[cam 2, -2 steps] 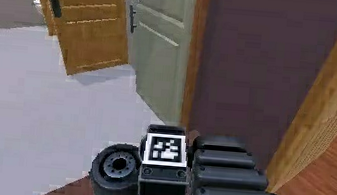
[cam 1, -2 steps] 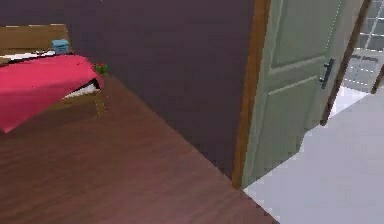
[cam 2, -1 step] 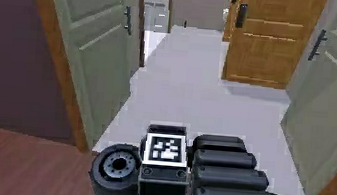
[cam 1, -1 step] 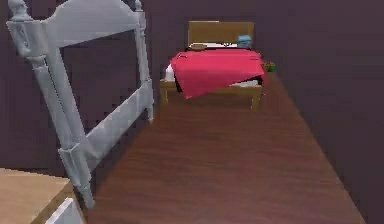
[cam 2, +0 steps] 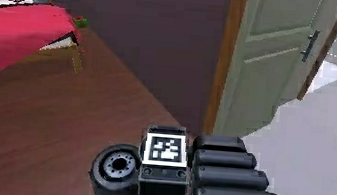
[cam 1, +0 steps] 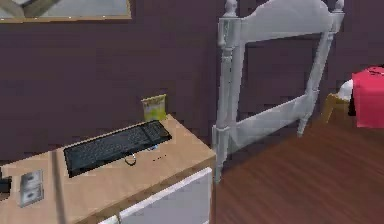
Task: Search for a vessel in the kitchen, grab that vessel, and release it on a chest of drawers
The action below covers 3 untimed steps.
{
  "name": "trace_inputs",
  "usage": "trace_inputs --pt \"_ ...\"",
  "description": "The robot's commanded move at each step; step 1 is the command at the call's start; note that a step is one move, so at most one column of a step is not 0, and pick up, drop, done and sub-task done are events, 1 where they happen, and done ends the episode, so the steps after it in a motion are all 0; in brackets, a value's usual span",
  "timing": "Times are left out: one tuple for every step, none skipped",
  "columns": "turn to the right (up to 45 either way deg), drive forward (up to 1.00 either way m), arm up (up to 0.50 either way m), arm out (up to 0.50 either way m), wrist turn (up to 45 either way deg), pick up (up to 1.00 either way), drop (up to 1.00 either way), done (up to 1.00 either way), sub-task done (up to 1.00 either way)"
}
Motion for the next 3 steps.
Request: trace_inputs --pt "-24.0 0.00 0.00 0.00 0.0 0.00 0.00 0.00 0.00" --pt "-3.0 0.00 0.00 0.00 0.0 0.00 0.00 0.00 0.00" --pt "-45.0 0.00 0.00 0.00 0.0 0.00 0.00 0.00 0.00"
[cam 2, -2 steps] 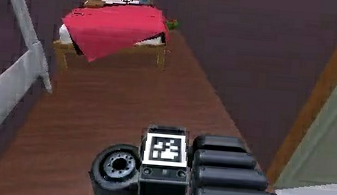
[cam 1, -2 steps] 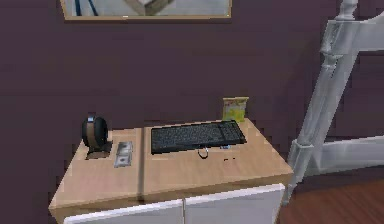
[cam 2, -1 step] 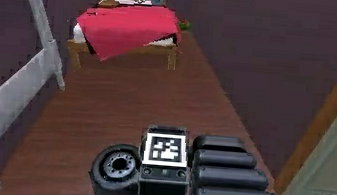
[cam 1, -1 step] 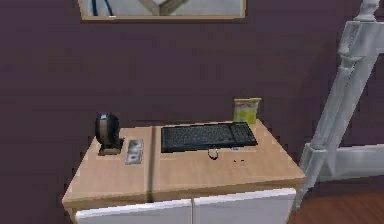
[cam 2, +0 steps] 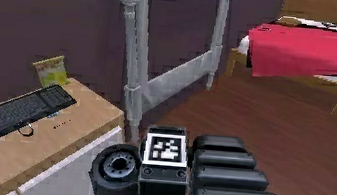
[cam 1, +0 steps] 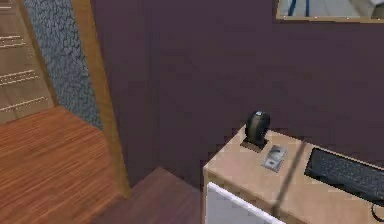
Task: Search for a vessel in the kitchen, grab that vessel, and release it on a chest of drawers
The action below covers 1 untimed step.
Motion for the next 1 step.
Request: trace_inputs --pt "-45.0 0.00 0.00 0.00 0.0 0.00 0.00 0.00 0.00"
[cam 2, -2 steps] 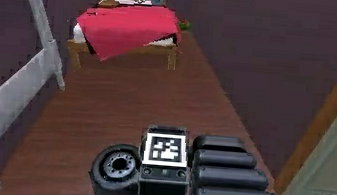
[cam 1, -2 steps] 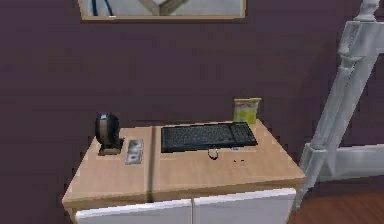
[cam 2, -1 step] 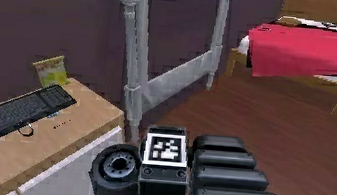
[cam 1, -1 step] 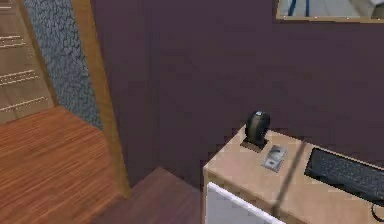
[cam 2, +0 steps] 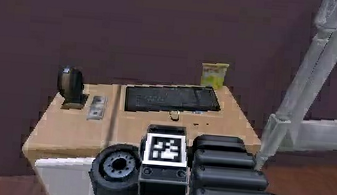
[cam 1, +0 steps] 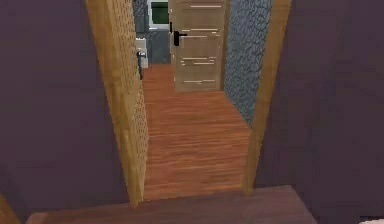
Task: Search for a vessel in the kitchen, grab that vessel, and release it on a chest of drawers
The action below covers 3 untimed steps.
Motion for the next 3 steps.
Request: trace_inputs --pt "-45.0 0.00 0.00 0.00 0.0 0.00 0.00 0.00 0.00" --pt "-42.0 0.00 0.00 0.00 0.0 0.00 0.00 0.00 0.00" --pt "45.0 0.00 0.00 0.00 0.0 0.00 0.00 0.00 0.00"
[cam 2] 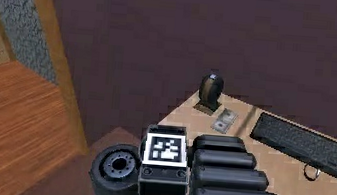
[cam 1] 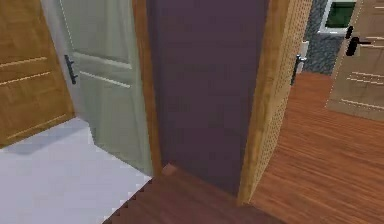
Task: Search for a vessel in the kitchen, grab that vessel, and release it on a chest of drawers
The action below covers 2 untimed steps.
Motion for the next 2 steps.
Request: trace_inputs --pt "45.0 0.00 0.00 0.00 0.0 0.00 0.00 0.00 0.00" --pt "45.0 0.00 0.00 0.00 0.0 0.00 0.00 0.00 0.00"
